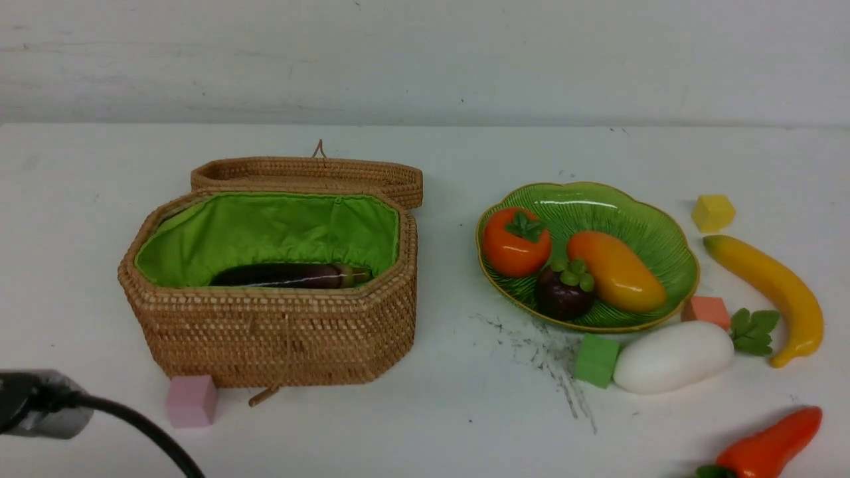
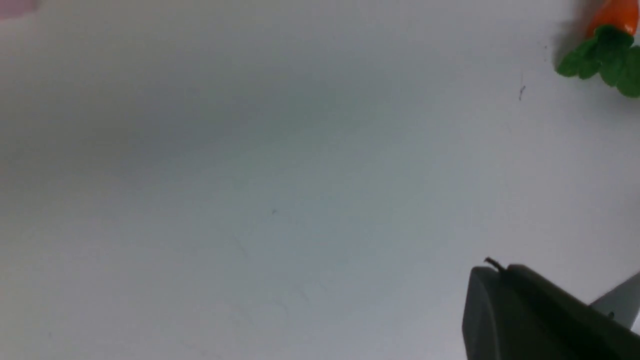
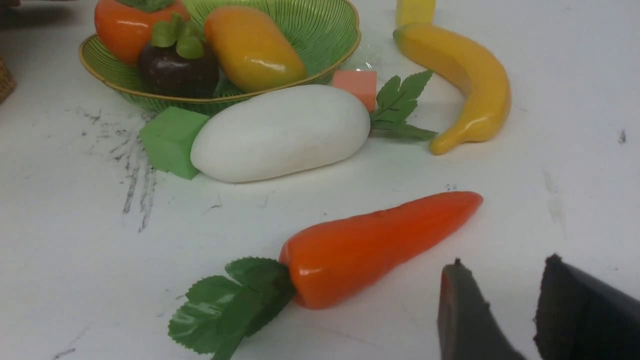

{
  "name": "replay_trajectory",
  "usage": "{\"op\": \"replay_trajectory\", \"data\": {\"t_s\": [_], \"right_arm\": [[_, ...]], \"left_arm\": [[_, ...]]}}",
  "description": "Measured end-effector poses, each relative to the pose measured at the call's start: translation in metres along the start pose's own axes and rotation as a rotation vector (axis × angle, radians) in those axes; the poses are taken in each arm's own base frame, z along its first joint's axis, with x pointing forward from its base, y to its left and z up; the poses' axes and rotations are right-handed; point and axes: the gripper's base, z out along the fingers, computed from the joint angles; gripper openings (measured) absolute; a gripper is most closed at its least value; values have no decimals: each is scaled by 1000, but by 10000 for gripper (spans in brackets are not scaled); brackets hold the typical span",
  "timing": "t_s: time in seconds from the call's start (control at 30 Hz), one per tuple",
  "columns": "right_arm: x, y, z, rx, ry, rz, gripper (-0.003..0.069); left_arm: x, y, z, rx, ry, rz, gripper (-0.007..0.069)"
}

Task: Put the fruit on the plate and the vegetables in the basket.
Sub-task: Use the right arm to grab a carrot and put it into the left basket

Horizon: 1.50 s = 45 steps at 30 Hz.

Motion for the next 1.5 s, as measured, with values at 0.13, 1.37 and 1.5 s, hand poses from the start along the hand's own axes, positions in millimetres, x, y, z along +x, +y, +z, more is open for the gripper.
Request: {"op": "replay_trajectory", "data": {"t_s": [0.13, 1.37, 1.5], "right_arm": [[0, 0, 0, 0, 0, 0, 245], [0, 0, 0, 0, -2, 0, 245], [0, 0, 0, 0, -2, 0, 245]], "left_arm": [[-13, -1, -1, 5, -148, 81, -13], [91, 109, 9, -586, -621, 34, -1], [91, 109, 9, -586, -621, 34, 0]]}}
